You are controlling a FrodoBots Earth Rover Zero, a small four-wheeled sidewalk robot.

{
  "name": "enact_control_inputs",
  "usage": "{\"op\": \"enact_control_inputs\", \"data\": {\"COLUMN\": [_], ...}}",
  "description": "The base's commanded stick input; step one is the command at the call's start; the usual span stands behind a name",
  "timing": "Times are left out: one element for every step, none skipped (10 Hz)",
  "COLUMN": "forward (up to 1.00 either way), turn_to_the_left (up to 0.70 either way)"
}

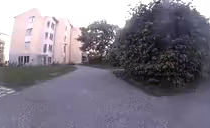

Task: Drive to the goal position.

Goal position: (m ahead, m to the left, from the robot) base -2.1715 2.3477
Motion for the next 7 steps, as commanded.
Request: {"op": "enact_control_inputs", "data": {"forward": [0.00,0.00,0.00,0.00,0.00,0.00,0.00], "turn_to_the_left": [0.45,0.45,0.45,0.45,0.45,0.45,0.45]}}
